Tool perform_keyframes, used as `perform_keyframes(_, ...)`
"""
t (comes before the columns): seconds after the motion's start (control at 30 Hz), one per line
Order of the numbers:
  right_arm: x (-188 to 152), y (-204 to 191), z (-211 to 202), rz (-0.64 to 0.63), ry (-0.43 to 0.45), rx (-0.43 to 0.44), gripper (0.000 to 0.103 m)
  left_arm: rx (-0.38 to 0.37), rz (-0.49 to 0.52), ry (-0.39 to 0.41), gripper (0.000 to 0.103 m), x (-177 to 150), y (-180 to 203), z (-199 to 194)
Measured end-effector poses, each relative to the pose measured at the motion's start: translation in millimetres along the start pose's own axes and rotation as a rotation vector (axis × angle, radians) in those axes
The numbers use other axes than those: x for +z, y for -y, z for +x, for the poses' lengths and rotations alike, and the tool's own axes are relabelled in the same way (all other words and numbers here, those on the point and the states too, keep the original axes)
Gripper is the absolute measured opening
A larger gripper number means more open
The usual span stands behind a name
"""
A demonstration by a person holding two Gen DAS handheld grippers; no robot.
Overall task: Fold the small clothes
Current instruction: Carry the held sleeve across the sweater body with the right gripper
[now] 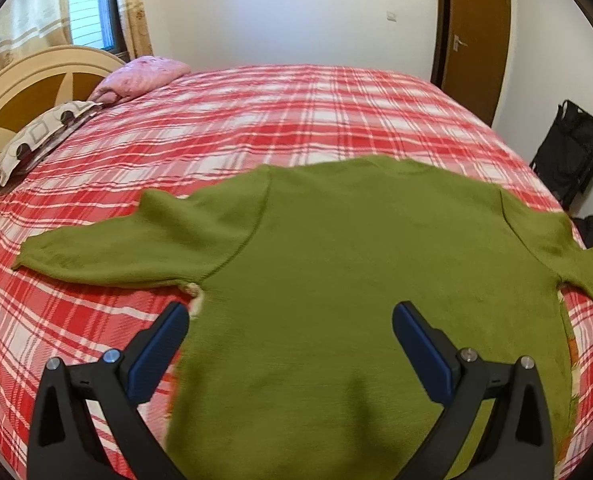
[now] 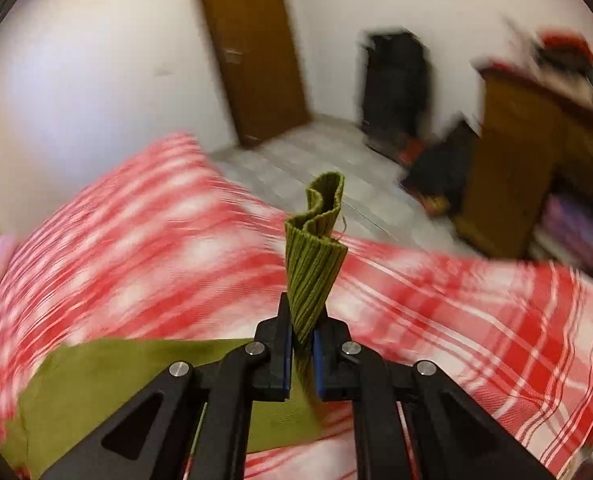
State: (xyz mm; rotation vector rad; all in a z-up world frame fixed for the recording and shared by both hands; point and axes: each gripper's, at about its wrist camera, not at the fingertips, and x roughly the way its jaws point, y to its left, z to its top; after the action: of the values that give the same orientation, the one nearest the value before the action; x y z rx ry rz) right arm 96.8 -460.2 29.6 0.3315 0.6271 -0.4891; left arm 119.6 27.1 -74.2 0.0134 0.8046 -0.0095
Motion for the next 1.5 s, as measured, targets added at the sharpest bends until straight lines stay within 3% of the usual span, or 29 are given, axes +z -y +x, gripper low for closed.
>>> perform_keyframes(0.17, -18.2, -127.0, -34.5, -0.162, 0.022, 0.238, 0.008, 0.031, -0.049, 0.046, 0.103, 1.4, -32.2, -12.8)
perform_keyframes(0.3, -63.4, -234.0, -36.4, -0.283, -0.028, 0.411, 0.008, 0.075, -0.091, 0.077, 0.103, 0.6, -64.6, -19.4)
perform_keyframes(0.47, -132.5, -335.7, -23.1, -0.421, -0.085, 0.498, 0.008, 0.120, -0.169, 0.087, 0.103, -3.3, -108.6, -18.9)
perform_keyframes(0.63, -198.2, -400.1, 3.3, -0.517, -0.137, 0.488, 0.008, 0.149, -0.218, 0.076, 0.103, -10.0, -139.4, -11.2)
perform_keyframes(0.87, -240.0, -425.0, 35.6, -0.546, -0.211, 0.425, 0.008, 0.158, -0.247, 0.056, 0.103, -16.2, -162.4, 0.9)
perform_keyframes(0.93, -248.6, -432.2, 45.0, -0.574, -0.249, 0.427, 0.013, 0.163, -0.237, 0.055, 0.103, -16.7, -162.2, 3.6)
perform_keyframes(0.97, -252.9, -434.9, 47.0, -0.582, -0.272, 0.474, 0.026, 0.165, -0.234, 0.052, 0.103, -16.5, -161.9, 5.4)
perform_keyframes(1.0, -254.5, -434.7, 46.9, -0.576, -0.287, 0.535, 0.051, 0.165, -0.233, 0.049, 0.103, -16.5, -162.1, 6.6)
perform_keyframes(1.07, -252.7, -429.9, 43.0, -0.514, -0.336, 0.701, 0.074, 0.158, -0.230, 0.044, 0.103, -16.3, -160.2, 8.0)
perform_keyframes(1.13, -246.2, -421.0, 42.9, -0.412, -0.432, 0.872, 0.074, 0.159, -0.223, 0.040, 0.103, -16.1, -158.2, 9.0)
perform_keyframes(1.2, -236.0, -406.6, 39.0, -0.325, -0.446, 0.956, 0.074, 0.160, -0.215, 0.036, 0.103, -15.6, -155.9, 8.6)
perform_keyframes(1.27, -219.2, -382.6, 30.8, -0.281, -0.351, 0.902, 0.074, 0.165, -0.208, 0.041, 0.103, -15.2, -154.0, 7.1)
perform_keyframes(1.3, -212.4, -372.9, 29.5, -0.301, -0.307, 0.829, 0.066, 0.166, -0.206, 0.043, 0.103, -14.8, -153.5, 7.0)
perform_keyframes(1.33, -210.3, -369.6, 30.9, -0.340, -0.294, 0.775, 0.052, 0.168, -0.201, 0.045, 0.103, -15.0, -152.0, 6.8)
perform_keyframes(1.37, -211.1, -368.9, 35.4, -0.381, -0.306, 0.735, 0.023, 0.169, -0.196, 0.044, 0.103, -15.3, -151.0, 7.2)
perform_keyframes(1.4, -213.6, -368.1, 39.2, -0.398, -0.328, 0.716, 0.017, 0.170, -0.192, 0.042, 0.103, -15.7, -150.5, 8.7)
perform_keyframes(1.5, -234.5, -374.8, 48.0, -0.422, -0.374, 0.695, 0.017, 0.183, -0.187, 0.026, 0.103, -18.6, -150.1, 12.2)
